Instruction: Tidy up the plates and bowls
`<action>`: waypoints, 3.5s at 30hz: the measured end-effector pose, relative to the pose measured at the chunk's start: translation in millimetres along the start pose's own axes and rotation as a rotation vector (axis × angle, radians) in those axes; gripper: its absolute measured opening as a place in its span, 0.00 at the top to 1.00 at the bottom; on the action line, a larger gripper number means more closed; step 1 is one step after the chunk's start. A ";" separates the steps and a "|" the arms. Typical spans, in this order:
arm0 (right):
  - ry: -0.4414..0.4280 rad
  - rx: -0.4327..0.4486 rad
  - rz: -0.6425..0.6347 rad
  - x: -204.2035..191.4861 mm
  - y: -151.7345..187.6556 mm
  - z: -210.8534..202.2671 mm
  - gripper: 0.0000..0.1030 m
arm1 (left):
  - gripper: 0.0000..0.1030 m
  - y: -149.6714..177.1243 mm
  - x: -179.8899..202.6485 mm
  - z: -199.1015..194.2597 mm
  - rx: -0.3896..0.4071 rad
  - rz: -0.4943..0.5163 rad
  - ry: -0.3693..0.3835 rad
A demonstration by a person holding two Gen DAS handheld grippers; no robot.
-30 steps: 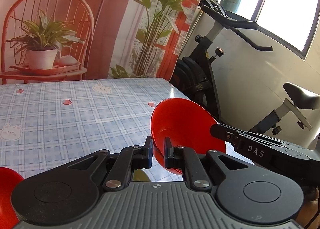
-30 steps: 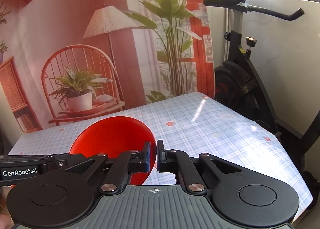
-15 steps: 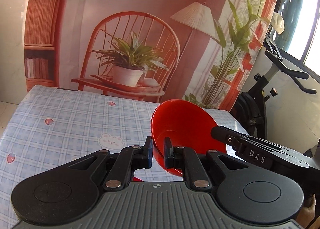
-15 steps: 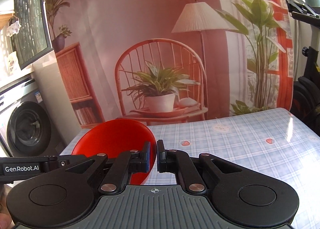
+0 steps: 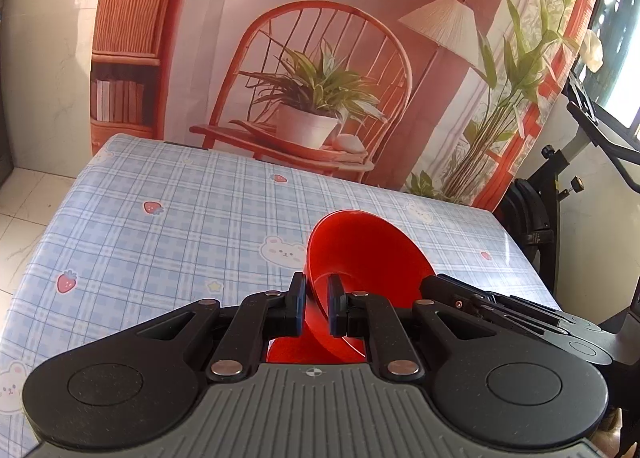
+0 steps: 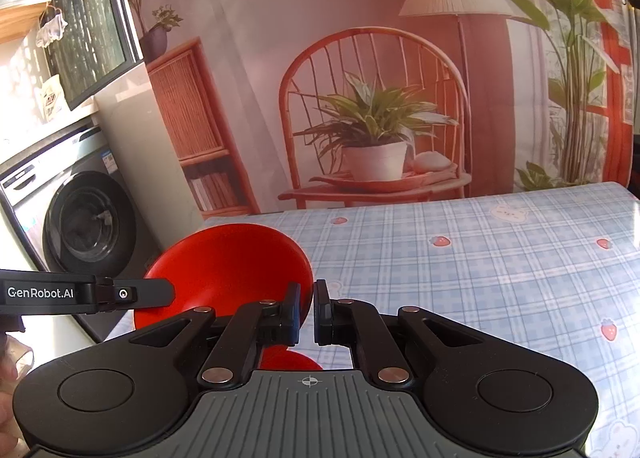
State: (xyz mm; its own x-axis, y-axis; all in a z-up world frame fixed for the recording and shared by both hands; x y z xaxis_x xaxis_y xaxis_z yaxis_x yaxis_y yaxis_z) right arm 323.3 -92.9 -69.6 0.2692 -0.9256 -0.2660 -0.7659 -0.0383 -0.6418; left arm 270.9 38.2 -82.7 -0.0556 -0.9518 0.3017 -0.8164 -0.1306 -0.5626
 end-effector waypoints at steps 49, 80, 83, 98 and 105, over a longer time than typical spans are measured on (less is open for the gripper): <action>0.008 -0.161 0.015 15.7 59.3 30.8 0.92 | 0.82 43.2 -12.9 50.3 -0.151 0.002 -0.126; -0.080 -0.232 0.073 21.0 72.6 52.4 0.81 | 0.80 60.5 -22.1 75.4 -0.193 -0.056 -0.092; -0.072 -0.237 0.063 20.0 72.1 51.1 0.83 | 0.80 61.4 -21.1 73.1 -0.189 -0.047 -0.093; -0.081 -0.109 0.072 26.0 50.0 9.9 0.85 | 0.81 40.6 3.1 46.5 -0.115 0.006 -0.067; -0.070 -0.054 0.103 40.8 43.4 -13.3 0.85 | 0.81 32.1 28.9 41.5 -0.095 0.054 -0.050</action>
State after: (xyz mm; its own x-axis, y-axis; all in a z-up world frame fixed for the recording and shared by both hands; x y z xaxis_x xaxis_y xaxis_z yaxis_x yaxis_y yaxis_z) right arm 293.2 -137.3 -98.7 0.2256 -0.8974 -0.3792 -0.8212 0.0342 -0.5696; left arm 266.9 -5.0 -124.0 -0.0747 -0.9696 0.2329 -0.8639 -0.0537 -0.5007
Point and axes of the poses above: each gripper's, at about its wrist camera, not at the fingertips, and z roughly the way its jaws point, x to its right, y to its underside, the point moved 4 cm from there along z, roughly the way its jaws point, and after that the axes turned 15 degrees about -x, right-handed, at the moved point
